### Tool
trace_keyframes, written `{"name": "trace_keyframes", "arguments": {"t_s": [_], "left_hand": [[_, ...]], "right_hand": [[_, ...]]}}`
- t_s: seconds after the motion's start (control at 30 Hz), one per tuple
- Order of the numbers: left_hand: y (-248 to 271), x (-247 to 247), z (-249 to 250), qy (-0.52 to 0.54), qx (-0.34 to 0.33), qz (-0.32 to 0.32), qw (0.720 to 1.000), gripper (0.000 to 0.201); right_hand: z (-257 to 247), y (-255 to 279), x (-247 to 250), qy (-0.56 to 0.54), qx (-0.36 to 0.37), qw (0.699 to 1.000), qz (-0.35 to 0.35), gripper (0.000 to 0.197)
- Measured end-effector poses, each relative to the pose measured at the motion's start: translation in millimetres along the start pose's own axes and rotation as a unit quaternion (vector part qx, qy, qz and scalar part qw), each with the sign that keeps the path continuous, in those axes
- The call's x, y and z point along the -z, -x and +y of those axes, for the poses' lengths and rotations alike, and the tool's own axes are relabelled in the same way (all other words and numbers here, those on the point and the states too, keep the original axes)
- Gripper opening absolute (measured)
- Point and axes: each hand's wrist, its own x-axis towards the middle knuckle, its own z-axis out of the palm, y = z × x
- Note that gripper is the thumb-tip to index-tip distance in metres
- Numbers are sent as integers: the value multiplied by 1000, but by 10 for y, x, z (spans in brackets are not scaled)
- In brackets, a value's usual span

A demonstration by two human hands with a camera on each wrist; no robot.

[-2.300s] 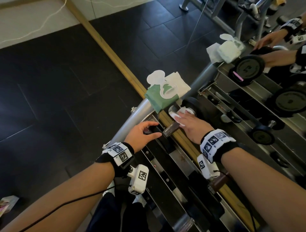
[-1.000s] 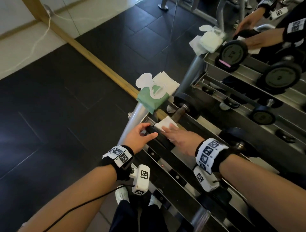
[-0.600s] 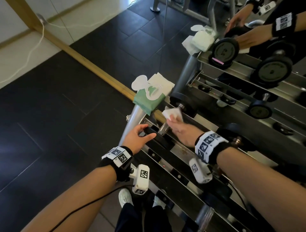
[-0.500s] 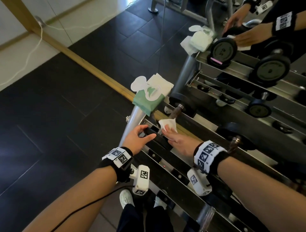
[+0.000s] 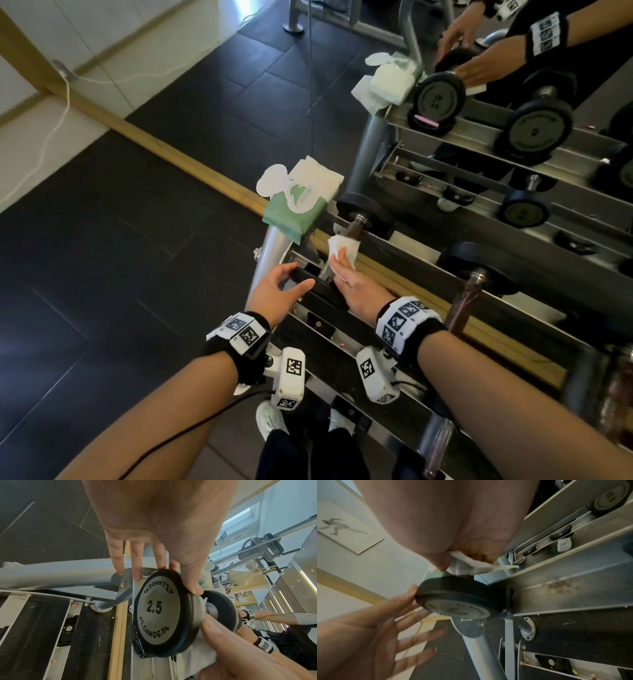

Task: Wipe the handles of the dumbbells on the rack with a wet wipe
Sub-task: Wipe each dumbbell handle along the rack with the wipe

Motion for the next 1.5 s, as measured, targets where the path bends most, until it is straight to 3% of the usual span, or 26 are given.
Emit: {"name": "trace_keyframes", "arguments": {"t_s": [0.1, 0.23, 0.33, 0.67, 0.73, 0.9, 1.1, 1.37, 1.5], "left_hand": [[9, 0, 14, -8, -1, -4, 1000, 56], [2, 25, 7, -25, -3, -18, 1000, 57], [-24, 44, -11, -41, -5, -27, 999, 56], [-62, 61, -37, -18, -6, -39, 999, 53], [-59, 65, -39, -18, -9, -39, 999, 52], [-86, 68, -80, -9, -14, -43, 999, 50], [-126, 79, -115, -13, 1, -44, 999, 54], [-105, 60, -123, 4, -9, -40, 999, 51], [-95, 53, -113, 12, -21, -46, 999, 34]], "right_hand": [[115, 36, -87, -77, -11, 997, -5, 44], [123, 84, -2, -259, -34, 954, 147, 34], [155, 34, 55, -250, -35, 949, 191, 45], [109, -118, -236, -329, -42, 937, 106, 49], [130, -83, -347, -290, -36, 951, 96, 52], [138, -150, -342, -280, -28, 954, 101, 58], [121, -376, 53, -280, -59, 946, 151, 56], [194, -76, -369, -270, -23, 960, 75, 53], [194, -146, -218, -285, -12, 953, 100, 52]]}}
